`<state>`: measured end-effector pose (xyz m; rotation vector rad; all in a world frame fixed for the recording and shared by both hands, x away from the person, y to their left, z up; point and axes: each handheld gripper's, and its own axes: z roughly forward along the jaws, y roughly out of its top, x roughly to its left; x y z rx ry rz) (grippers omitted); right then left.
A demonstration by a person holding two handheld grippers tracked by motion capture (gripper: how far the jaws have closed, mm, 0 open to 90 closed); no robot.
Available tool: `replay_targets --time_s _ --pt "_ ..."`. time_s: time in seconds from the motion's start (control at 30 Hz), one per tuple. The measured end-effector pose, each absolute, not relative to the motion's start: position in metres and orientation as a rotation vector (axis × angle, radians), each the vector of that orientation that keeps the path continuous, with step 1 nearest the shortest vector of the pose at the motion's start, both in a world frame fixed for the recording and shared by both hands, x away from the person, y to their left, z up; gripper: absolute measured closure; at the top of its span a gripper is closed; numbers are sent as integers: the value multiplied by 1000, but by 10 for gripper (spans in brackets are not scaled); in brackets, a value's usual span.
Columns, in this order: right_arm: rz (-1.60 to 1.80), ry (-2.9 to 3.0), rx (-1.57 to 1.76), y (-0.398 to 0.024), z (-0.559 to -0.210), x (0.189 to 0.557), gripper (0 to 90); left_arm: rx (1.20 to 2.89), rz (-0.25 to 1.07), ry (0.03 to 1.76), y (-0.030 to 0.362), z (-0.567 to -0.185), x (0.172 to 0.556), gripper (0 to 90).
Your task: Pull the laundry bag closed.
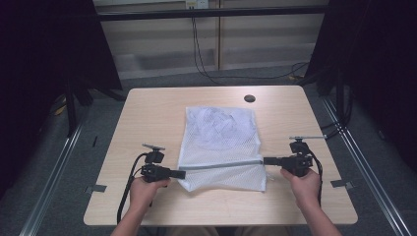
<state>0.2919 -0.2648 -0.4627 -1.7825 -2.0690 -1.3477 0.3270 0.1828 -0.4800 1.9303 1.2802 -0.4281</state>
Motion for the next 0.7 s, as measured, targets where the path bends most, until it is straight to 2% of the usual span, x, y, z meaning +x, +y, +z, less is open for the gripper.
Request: replay_targets --time_s 0.1,0.23,0.27,0.4,0.43,0.47,0.5,0.53,0.57,0.6,0.7 --pt "-1365 -2073 -1779 -265 -461 292 870 1935 -423 1235 182 -478 325 865" --pt "-1378 -2084 -1784 -266 -459 291 863 1942 -419 1222 181 -478 326 691" --pt "-1375 -2097 -1784 -266 -458 291 850 1952 -377 1206 180 -476 325 642" --pt "-1366 -2112 -1802 -264 -459 291 731 1949 -329 1159 179 -470 325 429" --pt "-1374 -2113 -1800 -264 -459 291 690 1946 -275 1144 178 -469 323 367" --pt "-1374 -2113 -1800 -264 -459 291 690 1946 -275 1144 178 -469 323 330" --pt "-1379 -2117 -1808 -264 -460 292 589 1955 -239 1135 178 -468 323 326" --pt "-1379 -2117 -1808 -264 -460 292 589 1963 -228 1130 179 -467 323 326" --pt "-1385 -2130 -1829 -264 -460 292 499 1945 -180 1130 180 -466 323 276" --pt "-1391 -2128 -1841 -264 -460 292 450 1948 -150 1116 181 -465 323 249" --pt "-1424 -2131 -1860 -267 -460 293 359 1925 -101 1123 186 -464 325 200"
